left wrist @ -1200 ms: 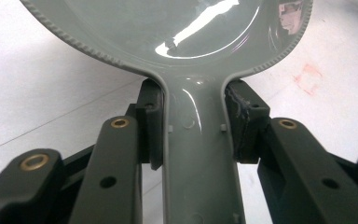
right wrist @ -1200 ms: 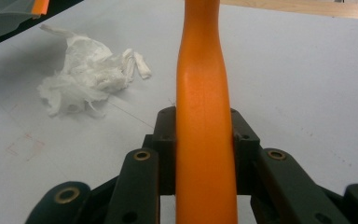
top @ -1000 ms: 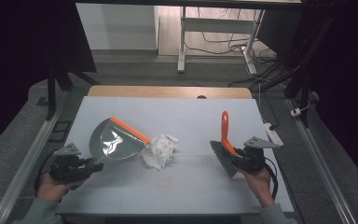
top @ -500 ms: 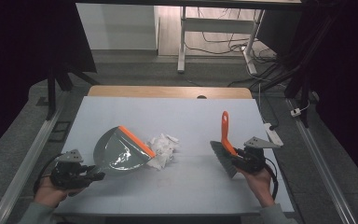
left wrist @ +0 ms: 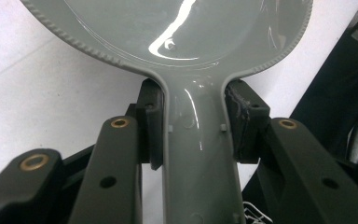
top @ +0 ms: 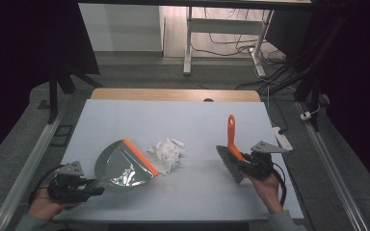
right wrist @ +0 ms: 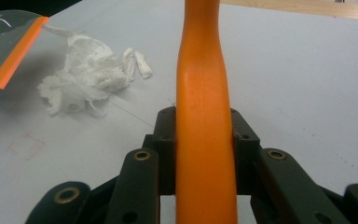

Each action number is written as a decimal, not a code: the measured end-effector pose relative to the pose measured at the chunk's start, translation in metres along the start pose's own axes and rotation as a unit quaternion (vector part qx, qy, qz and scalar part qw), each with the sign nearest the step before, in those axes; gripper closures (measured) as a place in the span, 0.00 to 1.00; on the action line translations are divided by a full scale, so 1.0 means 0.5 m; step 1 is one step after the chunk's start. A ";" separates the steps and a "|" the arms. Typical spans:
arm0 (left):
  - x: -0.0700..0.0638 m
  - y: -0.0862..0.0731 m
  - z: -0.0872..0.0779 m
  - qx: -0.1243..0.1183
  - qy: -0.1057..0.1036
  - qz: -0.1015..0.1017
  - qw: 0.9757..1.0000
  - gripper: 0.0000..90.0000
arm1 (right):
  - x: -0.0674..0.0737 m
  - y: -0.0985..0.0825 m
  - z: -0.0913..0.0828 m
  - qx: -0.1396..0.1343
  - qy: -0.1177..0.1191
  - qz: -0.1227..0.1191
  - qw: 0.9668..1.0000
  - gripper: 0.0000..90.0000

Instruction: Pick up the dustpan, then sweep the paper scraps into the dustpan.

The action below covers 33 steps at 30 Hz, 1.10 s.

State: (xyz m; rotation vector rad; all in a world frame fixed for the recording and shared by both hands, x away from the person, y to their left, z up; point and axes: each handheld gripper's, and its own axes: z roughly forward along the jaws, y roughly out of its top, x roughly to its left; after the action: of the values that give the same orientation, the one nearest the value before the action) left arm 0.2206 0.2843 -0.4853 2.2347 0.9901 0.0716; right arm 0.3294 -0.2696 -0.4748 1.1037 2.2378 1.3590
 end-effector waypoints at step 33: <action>-0.008 0.006 0.058 0.066 -0.004 0.010 0.998 0.69 | 0.008 0.020 0.013 -0.005 0.004 -0.003 1.000 0.78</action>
State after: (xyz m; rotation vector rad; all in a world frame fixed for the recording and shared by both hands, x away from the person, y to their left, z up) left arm 0.2286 0.2638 -0.5048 2.3634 0.9933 0.0062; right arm 0.3350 -0.2602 -0.4691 1.0883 2.2365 1.3724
